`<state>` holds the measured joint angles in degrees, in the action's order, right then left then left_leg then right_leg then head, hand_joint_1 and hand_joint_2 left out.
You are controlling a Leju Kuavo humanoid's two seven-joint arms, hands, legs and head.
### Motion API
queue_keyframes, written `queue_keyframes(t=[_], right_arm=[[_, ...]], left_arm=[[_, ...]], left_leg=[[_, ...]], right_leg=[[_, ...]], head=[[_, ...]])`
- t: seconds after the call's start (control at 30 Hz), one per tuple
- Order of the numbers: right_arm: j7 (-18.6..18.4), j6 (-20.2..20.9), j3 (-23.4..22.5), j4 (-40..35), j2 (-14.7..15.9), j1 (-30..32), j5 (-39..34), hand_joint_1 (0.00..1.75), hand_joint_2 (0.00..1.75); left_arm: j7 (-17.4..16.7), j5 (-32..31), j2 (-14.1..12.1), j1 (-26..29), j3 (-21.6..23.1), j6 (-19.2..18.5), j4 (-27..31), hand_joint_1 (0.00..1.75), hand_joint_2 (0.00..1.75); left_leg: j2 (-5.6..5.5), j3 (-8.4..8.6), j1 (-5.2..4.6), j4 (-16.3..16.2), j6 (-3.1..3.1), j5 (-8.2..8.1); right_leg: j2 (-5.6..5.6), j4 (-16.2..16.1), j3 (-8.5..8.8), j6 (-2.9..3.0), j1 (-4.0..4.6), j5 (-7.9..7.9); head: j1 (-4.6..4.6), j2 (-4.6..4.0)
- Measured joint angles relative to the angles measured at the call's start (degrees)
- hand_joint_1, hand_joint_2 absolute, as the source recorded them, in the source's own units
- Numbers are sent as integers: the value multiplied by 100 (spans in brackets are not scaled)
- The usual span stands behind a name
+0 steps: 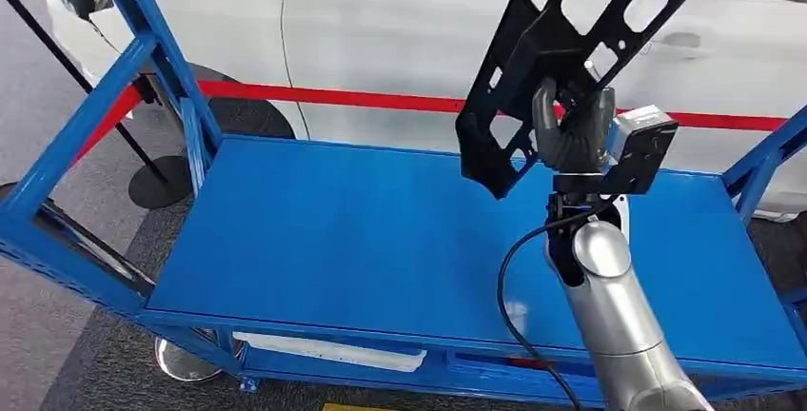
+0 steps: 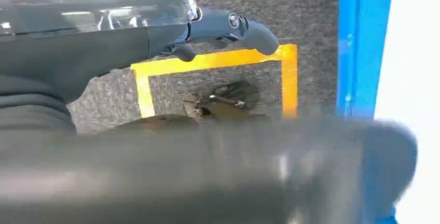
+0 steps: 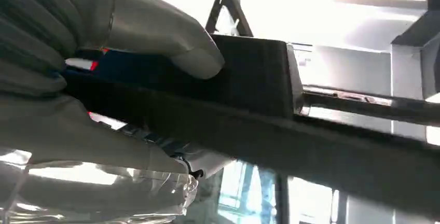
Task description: Take the parts from the cabinet and place them on the table.
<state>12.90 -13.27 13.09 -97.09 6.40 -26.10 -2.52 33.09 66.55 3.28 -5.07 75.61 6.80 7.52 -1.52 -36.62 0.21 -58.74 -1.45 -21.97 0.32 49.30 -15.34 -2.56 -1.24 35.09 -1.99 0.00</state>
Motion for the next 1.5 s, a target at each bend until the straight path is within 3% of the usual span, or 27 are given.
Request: queue_keyframes(t=[0.23, 0.57, 0.6, 0.67, 0.7, 0.73, 0.77, 0.83, 0.87, 0.9, 0.93, 1.0, 1.03, 1.07, 1.1, 1.17, 1.23, 1.27, 1.33, 1.37, 1.4, 1.43, 1.47, 1.5], right_arm=[[-87, -41, 61, -48, -2, -11, 212, 175, 175], [-109, -9, 118, -46, -2, -75, 252, 175, 175], [-109, -2, 138, -46, -2, -105, 254, 175, 175], [-118, 4, 173, -46, -4, -162, 269, 175, 175], [-131, 6, 188, -50, -4, -203, 289, 175, 175], [-142, 4, 195, -52, -4, -225, 306, 175, 175], [-147, 4, 214, -52, -4, -270, 322, 175, 175], [-149, 4, 227, -48, -4, -290, 335, 175, 175], [-155, 4, 234, -35, -4, -285, 335, 175, 175], [-164, 4, 243, -24, -4, -285, 339, 175, 175], [-173, 4, 254, -22, -4, -287, 346, 175, 175], [-184, 4, 276, -22, -7, -304, 355, 175, 175], [-197, 4, 293, -22, -9, -318, 359, 175, 175], [-201, 4, 321, -13, -11, -328, 363, 175, 175], [-212, 4, 330, -11, -15, -332, 372, 175, 175], [-221, 4, 363, -11, -50, -332, 390, 175, 175], [-234, 4, 378, -9, -63, -362, 407, 175, 175], [-241, 4, 391, -9, -81, -365, 409, 175, 175], [-243, 0, 407, -9, -107, -380, 409, 175, 175], [-243, 0, 415, -9, -111, -380, 409, 175, 175], [-245, 0, 426, -4, -114, -380, 409, 175, 175], [-247, 0, 431, 4, -120, -381, 409, 175, 175], [-252, 0, 437, 4, -122, -383, 409, 175, 175], [-252, 0, 446, 4, -127, -386, 409, 175, 175]], left_arm=[[-341, 9, -2, -4, -68, 146, 0, 0, 175], [-50, 79, -22, -6, -112, -116, 0, 0, 175], [-74, 94, -41, -11, -114, -149, 0, 0, 175], [-107, 112, -50, -12, -122, -179, 0, 0, 175], [-125, 112, -50, -20, -123, -184, 0, 0, 175], [-140, 112, -50, -28, -123, -184, 0, 0, 175], [-172, 112, -55, -39, -123, -186, 0, 0, 175], [-238, 103, -63, -49, -123, -188, 0, 0, 175], [-275, 103, -63, -49, -123, -197, 0, 0, 175], [-326, 103, -66, -45, -123, -197, 0, 0, 175], [-389, 103, -68, -43, -123, -197, 0, 0, 175], [-490, 96, -70, -52, -123, -168, 0, 0, 175], [-529, 96, -70, -55, -123, -147, 0, 0, 175], [-586, 96, -85, -58, -123, -118, 0, 0, 175], [-638, 96, -87, -58, -123, -105, 0, 0, 175], [-737, 96, -94, -52, -123, -46, 0, 0, 175], [-822, 96, -131, -50, -121, -7, 0, 0, 175], [-851, 94, -133, -55, -120, 2, 0, 0, 175], [-920, 94, -142, -65, -114, 42, 0, 0, 175], [-942, 94, -144, -67, -109, 46, 0, 0, 175], [-973, 94, -146, -69, -107, 59, 0, 0, 175], [-990, 94, -146, -68, -105, 68, 0, 0, 175], [-1003, 94, -146, -67, -105, 74, 0, 0, 175], [-1019, 94, -149, -69, -103, 79, 0, 0, 175]], left_leg=[[0, 4, -1, 9, 0, 0], [0, 5, -6, 7, -1, -3], [-2, -3, -55, -25, -34, -38], [4, -5, -61, -19, -58, -36], [11, 26, -5, 62, -85, -15], [12, 61, 4, 110, -96, 2], [18, 63, 5, 132, -105, 6], [18, 52, -2, 131, -116, 12], [17, 51, -6, 128, -117, 9], [15, 53, -6, 118, -109, 4], [12, 57, -1, 103, -98, -4], [0, 54, 25, 41, -50, -36], [-2, 41, 31, -6, -22, -51], [-15, -7, 2, -36, 32, -48], [-23, -32, 1, -48, 77, -17], [-28, -61, 0, -26, 171, 54], [8, -124, 17, -51, 226, 30], [60, -190, 21, -228, 258, -183], [82, -482, 37, -1088, 311, -754], [90, -622, 38, -1536, 324, -959], [94, -671, 38, -1797, 328, -1017], [96, -595, 38, -1768, 316, -952], [96, -399, 36, -1500, 292, -807], [96, -77, 30, -1024, 254, -602]], right_leg=[[0, 0, 0, 0, 0, 1], [0, -4, -5, -1, -2, 0], [2, -42, -2, -27, -19, -2], [8, -47, 1, -57, -21, -4], [11, -41, 28, -77, -25, 29], [-6, 134, -32, -61, -42, 126], [-7, 561, -277, -46, -40, 332], [-5, 1654, -938, -51, -33, 730], [-5, 2112, -1260, -62, -38, 809], [-6, 2307, -1490, -71, -44, 698], [-8, 2184, -1566, -75, -55, 418], [-13, 1407, -1441, -91, -89, -305], [-13, 990, -1362, -99, -114, -529], [10, 954, -1320, -81, -59, -478], [28, 952, -1370, -13, -43, -504], [29, 972, -1449, 59, -18, -522], [-6, 931, -1500, 198, -72, -610], [-12, 929, -1533, 248, -64, -643], [-40, 936, -1616, 300, -41, -695], [-58, 944, -1656, 306, -26, -720], [-70, 953, -1695, 309, -10, -746], [-78, 964, -1729, 307, 1, -764], [-79, 978, -1756, 303, 12, -777], [-80, 989, -1771, 295, 26, -786]], head=[[0, 0], [0, 0], [-2, 0], [-2, 0], [0, 0], [2, 0], [7, 0], [7, 0], [9, 0], [7, 0], [9, 0], [7, 0], [11, 0], [13, 0], [9, 0], [7, 0], [9, 0], [-2, 0], [0, 0], [0, 0], [0, 0], [0, 0], [-2, 0], [-2, 0]])
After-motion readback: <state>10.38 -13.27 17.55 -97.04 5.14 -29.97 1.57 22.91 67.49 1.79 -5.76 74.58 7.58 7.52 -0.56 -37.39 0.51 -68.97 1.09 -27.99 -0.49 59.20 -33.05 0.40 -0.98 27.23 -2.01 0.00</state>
